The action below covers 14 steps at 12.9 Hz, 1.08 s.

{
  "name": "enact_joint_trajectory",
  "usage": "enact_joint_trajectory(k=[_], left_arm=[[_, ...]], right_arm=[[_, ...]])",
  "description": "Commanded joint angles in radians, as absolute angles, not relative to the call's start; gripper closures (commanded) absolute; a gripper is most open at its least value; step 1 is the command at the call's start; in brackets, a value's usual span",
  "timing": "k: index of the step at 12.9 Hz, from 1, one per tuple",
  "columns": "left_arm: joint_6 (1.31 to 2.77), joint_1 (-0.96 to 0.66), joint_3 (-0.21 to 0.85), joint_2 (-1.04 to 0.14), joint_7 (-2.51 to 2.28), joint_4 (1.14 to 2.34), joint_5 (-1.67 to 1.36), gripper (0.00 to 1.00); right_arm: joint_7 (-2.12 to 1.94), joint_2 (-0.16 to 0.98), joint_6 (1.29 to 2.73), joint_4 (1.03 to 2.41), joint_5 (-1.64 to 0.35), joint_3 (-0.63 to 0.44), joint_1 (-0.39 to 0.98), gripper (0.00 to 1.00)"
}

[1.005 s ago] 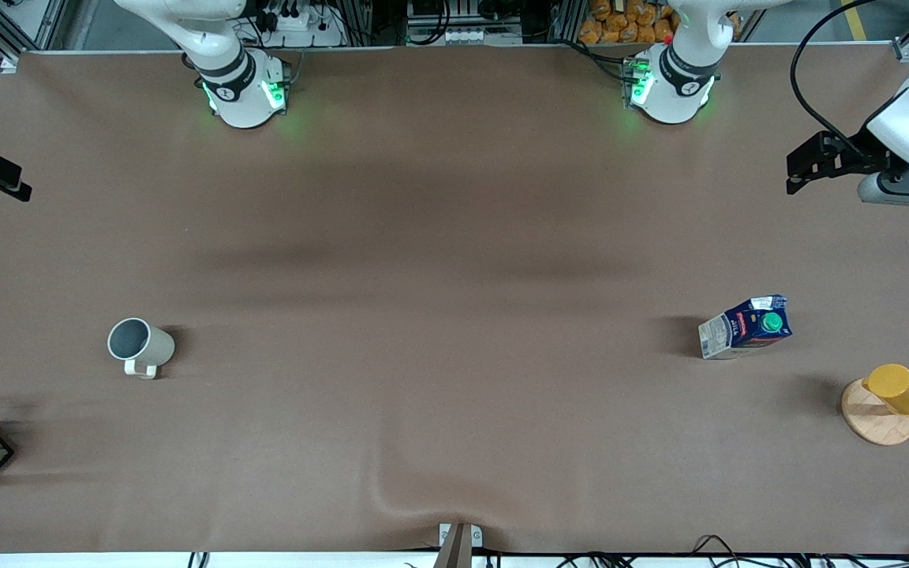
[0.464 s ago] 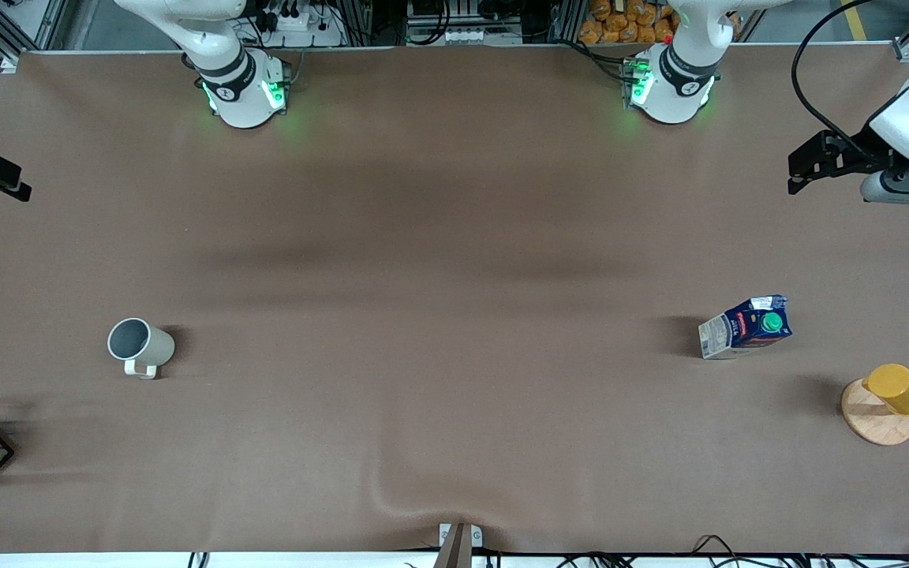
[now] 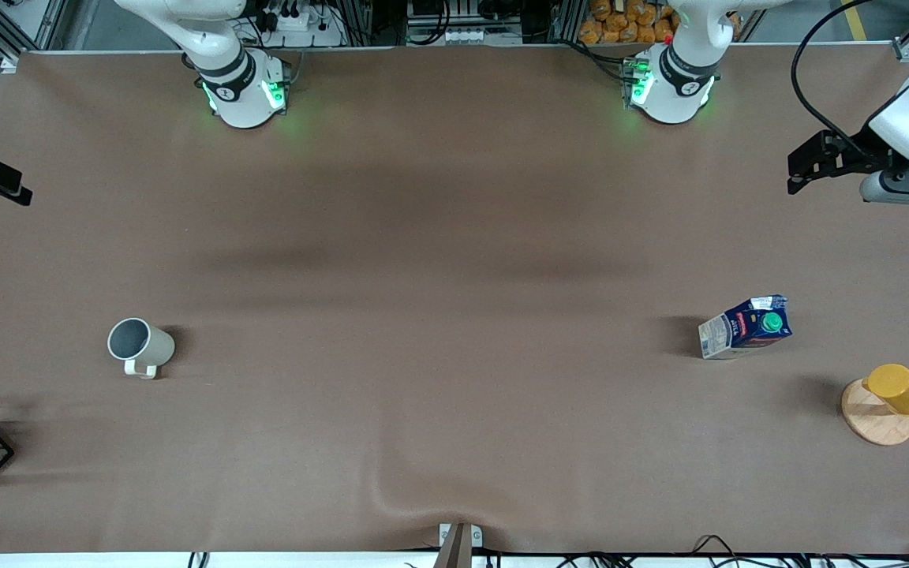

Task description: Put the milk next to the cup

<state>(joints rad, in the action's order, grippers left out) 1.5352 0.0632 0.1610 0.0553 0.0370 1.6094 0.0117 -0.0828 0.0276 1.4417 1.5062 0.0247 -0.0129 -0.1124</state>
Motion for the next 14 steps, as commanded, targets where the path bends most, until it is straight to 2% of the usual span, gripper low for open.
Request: enact_joint_trajectory(k=[1, 7, 11, 14], left_arm=[[1.529, 0.067, 0.166, 0.057, 0.023, 1.609, 0.015, 0.00], [1.568, 0.139, 0.161, -0.017, 0.023, 1.621, 0.012, 0.00], [1.738, 0.156, 0.158, -0.057, 0.020, 1.739, 0.015, 0.00], [1.787, 0.193, 0.156, -0.161, 0.008, 1.711, 0.014, 0.00]], right_arm=[[-0.066, 0.084, 1.457, 1.482, 0.041, -0.011, -0.124, 0.00], [-0.064, 0.173, 1.669, 1.480, 0.040, -0.009, -0.184, 0.00], [-0.064, 0.233, 1.684, 1.482, 0.037, -0.011, -0.232, 0.00], [-0.067, 0.302, 1.678, 1.483, 0.081, -0.012, -0.256, 0.00]])
